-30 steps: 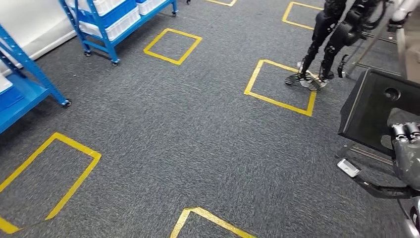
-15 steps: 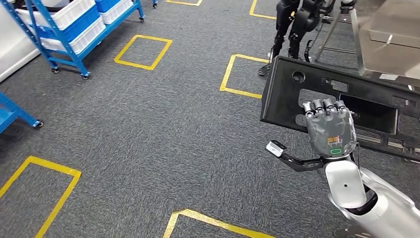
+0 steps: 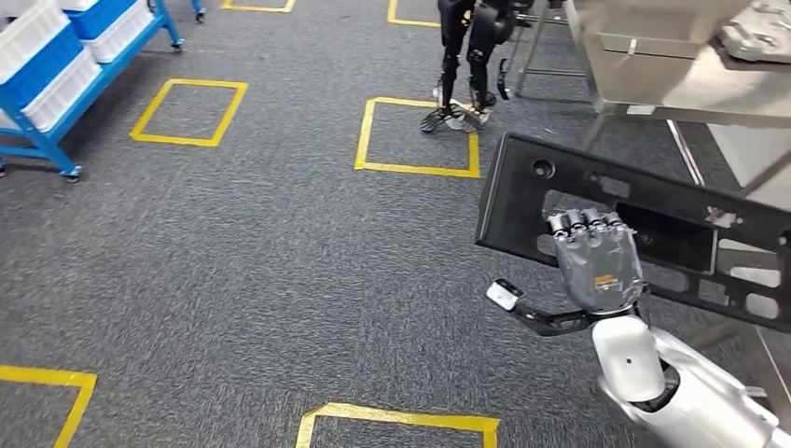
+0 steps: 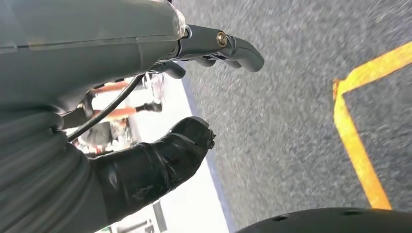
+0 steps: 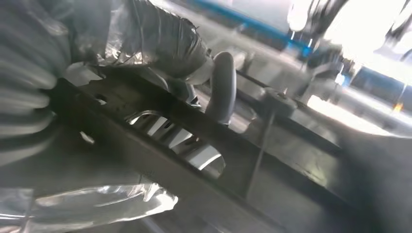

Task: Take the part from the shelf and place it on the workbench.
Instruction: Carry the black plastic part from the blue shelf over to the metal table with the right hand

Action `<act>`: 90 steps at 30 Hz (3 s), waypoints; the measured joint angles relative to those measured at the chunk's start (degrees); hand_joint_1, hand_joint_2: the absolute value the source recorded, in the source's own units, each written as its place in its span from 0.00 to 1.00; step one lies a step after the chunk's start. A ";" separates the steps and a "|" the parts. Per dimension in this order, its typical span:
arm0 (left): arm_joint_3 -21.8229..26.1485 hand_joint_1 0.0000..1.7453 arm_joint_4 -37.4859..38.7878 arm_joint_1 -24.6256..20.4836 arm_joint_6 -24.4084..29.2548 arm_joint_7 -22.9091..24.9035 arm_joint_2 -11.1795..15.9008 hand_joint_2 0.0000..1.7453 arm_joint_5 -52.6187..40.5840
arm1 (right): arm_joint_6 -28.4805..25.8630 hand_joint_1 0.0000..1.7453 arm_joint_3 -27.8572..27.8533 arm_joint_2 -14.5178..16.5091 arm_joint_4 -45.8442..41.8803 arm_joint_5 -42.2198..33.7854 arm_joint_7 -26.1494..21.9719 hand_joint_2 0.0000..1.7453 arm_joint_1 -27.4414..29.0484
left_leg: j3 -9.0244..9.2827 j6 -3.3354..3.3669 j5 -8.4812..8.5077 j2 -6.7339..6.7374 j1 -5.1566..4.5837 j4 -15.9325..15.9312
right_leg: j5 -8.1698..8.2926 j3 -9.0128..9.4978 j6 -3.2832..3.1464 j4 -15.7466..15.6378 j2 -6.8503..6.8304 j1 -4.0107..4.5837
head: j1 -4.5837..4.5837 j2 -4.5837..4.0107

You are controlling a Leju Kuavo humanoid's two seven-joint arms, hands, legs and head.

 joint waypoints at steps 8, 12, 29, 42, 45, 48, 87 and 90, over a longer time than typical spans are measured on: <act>-0.18 0.00 0.00 -0.65 0.16 -0.03 0.08 1.00 -0.67 | 0.51 1.00 -1.67 5.44 3.85 0.00 0.00 1.00 0.68 | 0.85 -1.61 -1.45 4.41 -0.30 0.49 | 6.34 7.91 -2.01 -15.12 -3.11 0.89 | -0.03 0.00; -0.23 0.00 0.00 -0.47 0.06 0.15 0.11 1.00 -1.06 | 0.42 1.00 -2.44 6.65 4.69 0.00 0.00 1.00 0.73 | -2.47 -2.53 -6.09 -0.33 0.25 8.46 | 6.73 8.48 -3.08 -16.02 -0.59 0.29 | -0.06 0.00; -2.46 0.00 0.00 -0.47 -0.17 -5.74 -0.50 1.00 -3.65 | 6.32 1.00 -5.65 1.41 -0.37 0.00 0.00 1.00 -1.77 | -1.98 -0.33 0.39 -1.55 0.72 1.88 | -0.50 0.72 -0.01 -1.05 0.54 0.12 | -0.02 0.00; -2.98 0.00 -0.01 -0.83 -1.27 -5.67 -0.57 1.00 -3.64 | 7.38 1.00 -7.80 -2.58 -4.36 0.00 0.00 1.00 -0.54 | -2.07 -2.20 -3.67 0.78 0.03 5.75 | 6.41 8.69 -3.22 -15.69 -0.75 0.59 | -0.06 0.00; -2.97 0.00 0.00 -0.60 -1.28 -5.67 -0.57 1.00 -3.63 | 7.39 1.00 -7.91 -2.52 -4.55 0.00 0.00 1.00 -0.28 | -7.41 -2.60 -8.00 -1.65 0.30 16.43 | 6.39 8.73 -3.55 -15.64 1.32 0.59 | -0.07 0.00; -2.97 0.00 0.00 -0.51 -1.28 -5.66 -0.54 1.00 -3.63 | 7.40 1.00 -7.91 -2.53 -4.67 0.00 0.00 1.00 0.00 | -6.93 -2.67 -4.10 -2.16 0.50 13.57 | 6.08 8.73 -3.31 -15.11 3.76 0.45 | -0.07 0.00; -2.90 0.00 -0.02 -0.88 -0.97 -4.99 -0.87 1.00 -3.58 | 7.99 1.00 -12.47 -2.36 -4.97 0.00 0.00 1.00 7.44 | -1.35 -0.87 1.14 -3.69 0.78 0.88 | 5.43 6.94 -0.78 -13.23 5.88 -0.02 | -0.01 0.00; -2.90 0.00 -0.02 -0.51 -0.89 -5.12 -0.94 1.00 -3.81 | 7.85 1.00 -14.39 -3.49 -5.81 0.00 0.00 1.00 8.96 | -0.91 -0.40 1.20 -1.69 0.80 0.28 | 0.78 2.51 -0.02 -4.25 1.10 -0.07 | 0.01 0.00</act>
